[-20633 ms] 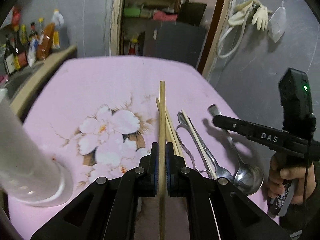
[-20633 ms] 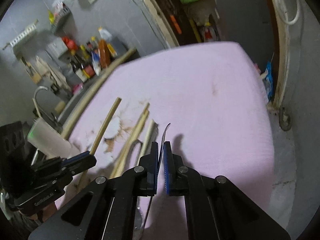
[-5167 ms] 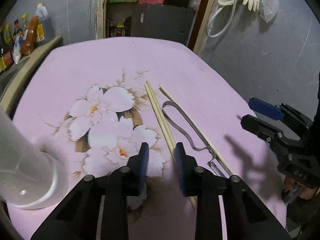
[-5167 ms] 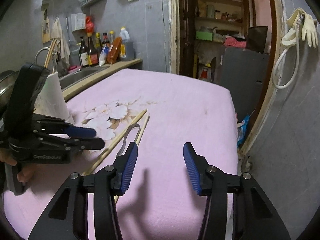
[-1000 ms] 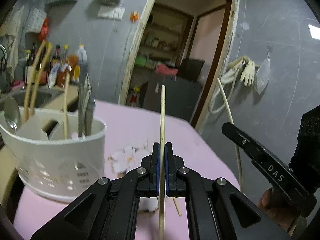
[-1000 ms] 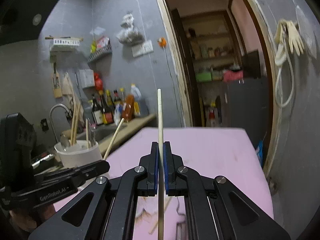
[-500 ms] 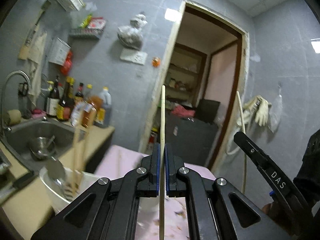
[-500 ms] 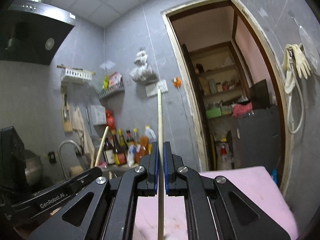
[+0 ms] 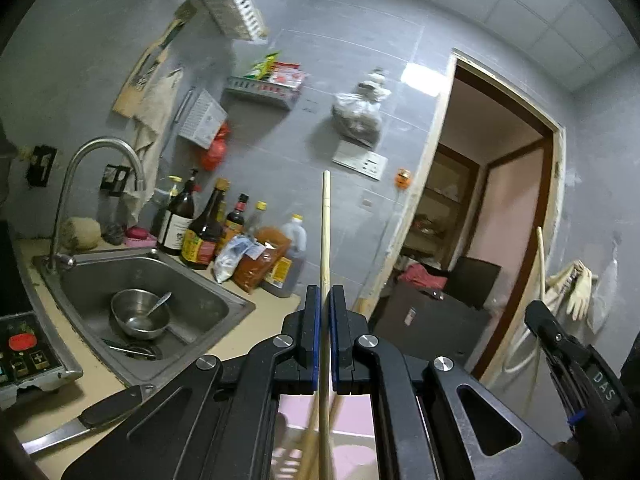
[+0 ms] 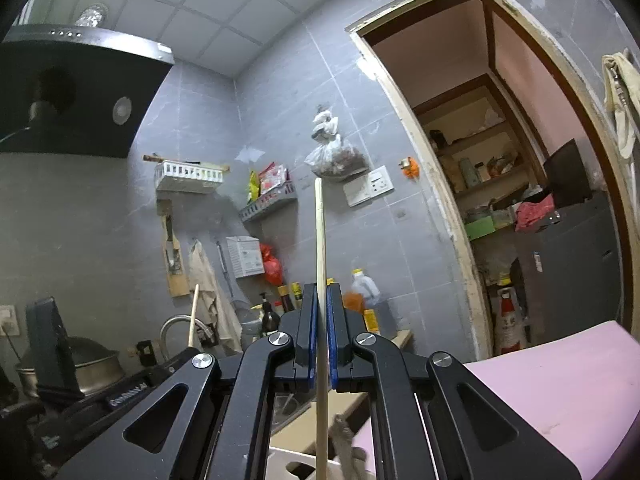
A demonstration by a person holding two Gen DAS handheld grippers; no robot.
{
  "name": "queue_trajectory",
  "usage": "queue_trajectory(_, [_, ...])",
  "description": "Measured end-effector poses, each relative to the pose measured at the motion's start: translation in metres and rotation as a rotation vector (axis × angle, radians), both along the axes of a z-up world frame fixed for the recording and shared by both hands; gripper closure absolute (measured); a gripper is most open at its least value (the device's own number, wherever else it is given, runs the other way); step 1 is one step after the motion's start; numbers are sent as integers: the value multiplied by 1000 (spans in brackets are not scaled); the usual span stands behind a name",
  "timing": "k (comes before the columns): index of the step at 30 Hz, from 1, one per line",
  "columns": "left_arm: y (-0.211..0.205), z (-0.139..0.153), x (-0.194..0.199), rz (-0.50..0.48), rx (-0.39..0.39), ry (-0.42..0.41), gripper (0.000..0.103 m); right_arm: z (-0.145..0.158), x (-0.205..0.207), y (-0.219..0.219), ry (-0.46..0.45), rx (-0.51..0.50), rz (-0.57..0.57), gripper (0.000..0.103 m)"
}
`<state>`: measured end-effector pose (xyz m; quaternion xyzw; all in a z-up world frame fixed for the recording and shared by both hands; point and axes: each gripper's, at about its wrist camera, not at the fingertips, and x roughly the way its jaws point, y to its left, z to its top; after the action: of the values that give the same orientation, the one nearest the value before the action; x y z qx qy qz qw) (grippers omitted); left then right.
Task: Organize utensils
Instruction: 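Lift both held chopsticks and carry them over the white holder, then lower both chopsticks into the holder and open both tools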
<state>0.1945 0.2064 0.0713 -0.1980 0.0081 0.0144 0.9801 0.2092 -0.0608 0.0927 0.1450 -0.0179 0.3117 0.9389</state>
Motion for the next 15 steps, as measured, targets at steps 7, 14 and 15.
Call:
queue_trajectory(7, [6,-15,5,36,-18,-21,101,-14,9,14,-10,-13,-57,100])
queue_trajectory(14, [-4,-29,4,67,5,-10,100,-28,10,22,-12,-69,-92,100])
queue_trajectory(15, [-6,-30,3,66,6,-10,100,-30,11,23,-7,-76,-92,100])
